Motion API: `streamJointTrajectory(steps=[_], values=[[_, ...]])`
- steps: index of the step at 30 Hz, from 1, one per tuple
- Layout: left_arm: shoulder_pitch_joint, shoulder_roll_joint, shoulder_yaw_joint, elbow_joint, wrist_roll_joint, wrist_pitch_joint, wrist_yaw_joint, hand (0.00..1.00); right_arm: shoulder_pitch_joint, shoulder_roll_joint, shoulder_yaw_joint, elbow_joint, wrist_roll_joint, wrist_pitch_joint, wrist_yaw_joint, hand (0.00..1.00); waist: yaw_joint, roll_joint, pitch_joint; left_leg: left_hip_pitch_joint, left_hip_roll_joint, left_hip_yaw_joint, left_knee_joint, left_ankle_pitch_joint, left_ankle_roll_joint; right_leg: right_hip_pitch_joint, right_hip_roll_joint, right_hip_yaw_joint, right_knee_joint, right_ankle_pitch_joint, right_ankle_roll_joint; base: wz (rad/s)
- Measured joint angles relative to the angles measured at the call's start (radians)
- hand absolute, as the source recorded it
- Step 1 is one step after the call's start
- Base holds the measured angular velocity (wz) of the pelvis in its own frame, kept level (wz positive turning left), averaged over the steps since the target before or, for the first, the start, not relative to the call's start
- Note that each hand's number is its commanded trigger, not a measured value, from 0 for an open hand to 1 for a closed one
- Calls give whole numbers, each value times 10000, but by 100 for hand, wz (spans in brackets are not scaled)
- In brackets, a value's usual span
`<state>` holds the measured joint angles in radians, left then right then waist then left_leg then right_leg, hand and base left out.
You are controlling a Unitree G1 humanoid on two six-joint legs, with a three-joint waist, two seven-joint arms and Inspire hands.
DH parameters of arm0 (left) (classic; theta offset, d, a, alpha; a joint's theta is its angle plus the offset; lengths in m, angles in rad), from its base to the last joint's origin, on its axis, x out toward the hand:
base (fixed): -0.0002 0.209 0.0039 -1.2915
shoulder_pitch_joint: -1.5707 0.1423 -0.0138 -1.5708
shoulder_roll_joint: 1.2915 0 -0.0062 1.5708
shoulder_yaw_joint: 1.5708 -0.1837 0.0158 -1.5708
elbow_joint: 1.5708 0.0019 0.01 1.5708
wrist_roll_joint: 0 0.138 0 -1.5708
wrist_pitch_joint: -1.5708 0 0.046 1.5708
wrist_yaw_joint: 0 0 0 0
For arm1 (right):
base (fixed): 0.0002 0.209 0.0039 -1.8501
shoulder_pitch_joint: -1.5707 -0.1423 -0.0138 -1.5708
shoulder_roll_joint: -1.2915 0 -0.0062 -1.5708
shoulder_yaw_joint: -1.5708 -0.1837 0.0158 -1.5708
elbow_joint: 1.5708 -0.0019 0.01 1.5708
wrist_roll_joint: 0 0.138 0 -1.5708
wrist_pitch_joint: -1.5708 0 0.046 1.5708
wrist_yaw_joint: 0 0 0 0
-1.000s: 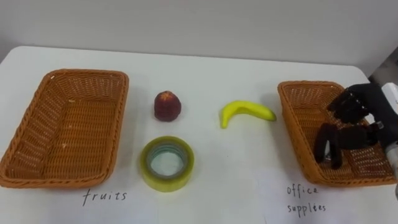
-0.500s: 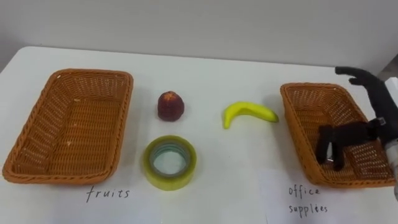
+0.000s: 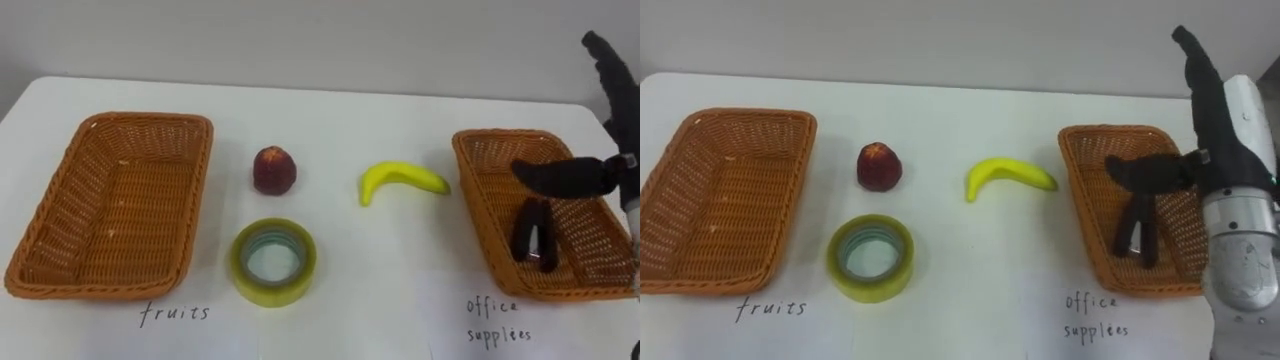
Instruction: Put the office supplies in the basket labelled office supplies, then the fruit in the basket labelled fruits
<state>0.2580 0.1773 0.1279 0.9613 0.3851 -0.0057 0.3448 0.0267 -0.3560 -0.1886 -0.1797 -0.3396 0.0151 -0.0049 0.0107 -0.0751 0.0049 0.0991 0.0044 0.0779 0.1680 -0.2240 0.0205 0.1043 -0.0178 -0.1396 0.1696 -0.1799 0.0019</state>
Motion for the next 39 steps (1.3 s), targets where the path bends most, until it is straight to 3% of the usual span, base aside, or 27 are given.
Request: streamJointTrajectory(steps=[9,16,26,31,39], values=[[18,-5,-142,-12,1,51,0,0,-99,9,595,-31,238,0,15,0,291,18,-29,13,-28,-127,44,9,12,106,-41,-127,-6,-1,1,6],[90,-3,-341,-71,30,77,3,0,-103,68,947,-301,681,0,-41,0,530,-53,24,-17,-12,-142,66,7,10,100,-32,-130,-15,-1,1,0],[67,18,-796,-208,6,256,9,0,-1373,65,2085,-143,2032,6,-58,0,802,-145,8,-181,-24,-211,97,23,-10,-40,-17,-167,2,11,0,1],[72,19,-948,-35,24,409,9,0,-1398,109,2371,-131,2032,2,-59,0,850,-68,32,-220,-6,-249,43,26,-13,-95,-7,-264,-10,15,6,3],[-17,23,-921,245,210,496,6,0,-1397,358,2755,-135,1543,0,-60,0,1053,114,-44,-377,-11,-328,66,31,-13,-227,-13,-302,-37,15,6,2]])
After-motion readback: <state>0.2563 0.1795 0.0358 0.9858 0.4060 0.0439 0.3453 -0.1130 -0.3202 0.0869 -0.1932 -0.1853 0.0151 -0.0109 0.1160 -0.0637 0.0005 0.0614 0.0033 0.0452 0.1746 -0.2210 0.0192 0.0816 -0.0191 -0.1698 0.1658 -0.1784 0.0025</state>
